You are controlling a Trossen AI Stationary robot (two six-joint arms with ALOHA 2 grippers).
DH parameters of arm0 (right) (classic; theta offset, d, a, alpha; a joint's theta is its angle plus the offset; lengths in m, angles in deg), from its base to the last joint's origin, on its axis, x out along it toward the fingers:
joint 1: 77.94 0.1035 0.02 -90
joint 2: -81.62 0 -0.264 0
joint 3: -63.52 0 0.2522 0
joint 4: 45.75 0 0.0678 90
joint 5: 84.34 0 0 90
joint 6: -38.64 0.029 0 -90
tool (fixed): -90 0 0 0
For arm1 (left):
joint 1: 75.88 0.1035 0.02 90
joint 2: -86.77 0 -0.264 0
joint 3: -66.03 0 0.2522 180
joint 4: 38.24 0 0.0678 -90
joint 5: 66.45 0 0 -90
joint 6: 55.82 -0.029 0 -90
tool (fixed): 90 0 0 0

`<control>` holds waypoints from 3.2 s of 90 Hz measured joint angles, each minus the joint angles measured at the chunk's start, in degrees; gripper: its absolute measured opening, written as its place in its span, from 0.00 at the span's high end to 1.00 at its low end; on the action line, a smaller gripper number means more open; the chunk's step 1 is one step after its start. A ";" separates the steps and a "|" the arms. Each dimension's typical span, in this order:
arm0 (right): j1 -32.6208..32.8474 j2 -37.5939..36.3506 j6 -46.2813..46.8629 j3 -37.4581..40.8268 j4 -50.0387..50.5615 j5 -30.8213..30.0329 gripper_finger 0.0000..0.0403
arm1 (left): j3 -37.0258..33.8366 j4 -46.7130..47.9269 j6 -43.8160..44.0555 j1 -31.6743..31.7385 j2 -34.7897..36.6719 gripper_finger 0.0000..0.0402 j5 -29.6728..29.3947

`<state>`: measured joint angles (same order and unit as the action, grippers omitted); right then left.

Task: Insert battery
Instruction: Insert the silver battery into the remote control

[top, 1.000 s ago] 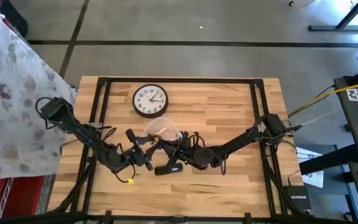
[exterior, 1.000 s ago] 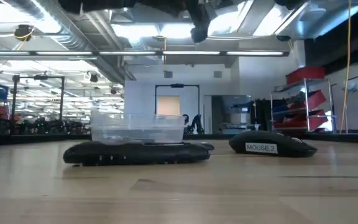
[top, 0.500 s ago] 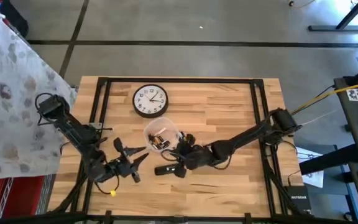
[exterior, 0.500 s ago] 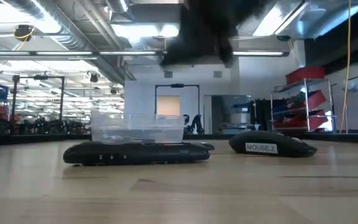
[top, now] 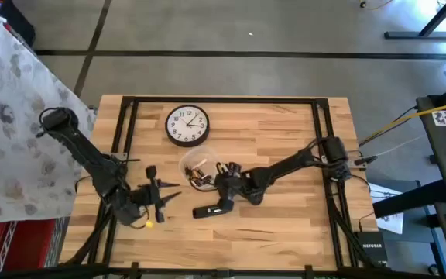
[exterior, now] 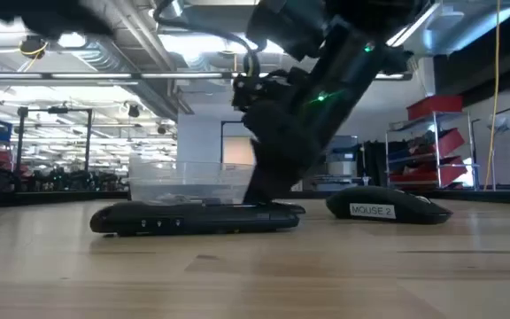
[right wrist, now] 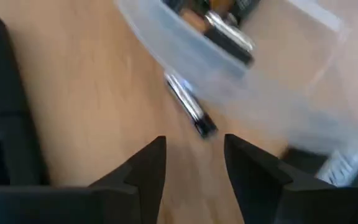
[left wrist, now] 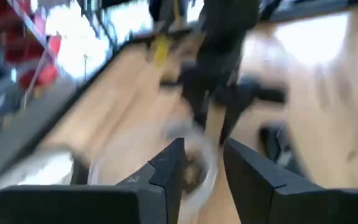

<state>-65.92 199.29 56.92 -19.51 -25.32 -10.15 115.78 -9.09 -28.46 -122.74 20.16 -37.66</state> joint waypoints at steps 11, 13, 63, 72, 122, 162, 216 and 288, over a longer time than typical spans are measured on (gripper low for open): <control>-0.79 0.20 -3.62 0.00 -0.53 0.92 0.64 | 0.00 7.45 7.50 -0.02 -0.07 0.76 0.32; -0.85 0.21 -4.42 0.00 -0.67 1.19 0.64 | 0.01 7.98 8.48 -0.02 -0.11 0.76 0.29; -4.23 3.63 -6.65 -0.29 -4.73 11.98 0.95 | 0.02 9.47 10.40 0.09 -0.20 0.76 -0.33; -3.33 3.87 -3.36 -0.35 -4.58 10.47 0.96 | 0.02 9.48 10.93 0.08 -0.24 0.76 -0.03; 4.23 -1.92 -0.56 -17.71 25.23 12.22 1.00 | 0.02 9.45 11.20 -0.02 -0.24 0.76 2.85; 2.77 10.18 -3.75 -34.18 45.63 24.17 0.99 | -4.77 -11.44 6.77 -0.21 -5.91 0.76 24.89; 5.84 6.79 -7.53 -35.08 55.47 20.85 0.93 | -7.51 -20.74 10.37 2.09 -16.76 0.76 25.86; 15.50 6.71 23.28 -23.07 47.18 20.84 0.79 | -7.51 -20.99 9.74 1.99 -16.76 0.76 24.54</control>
<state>-50.42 206.00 80.20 -42.59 21.86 10.69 108.28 -30.08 -18.72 -120.74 3.40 -13.12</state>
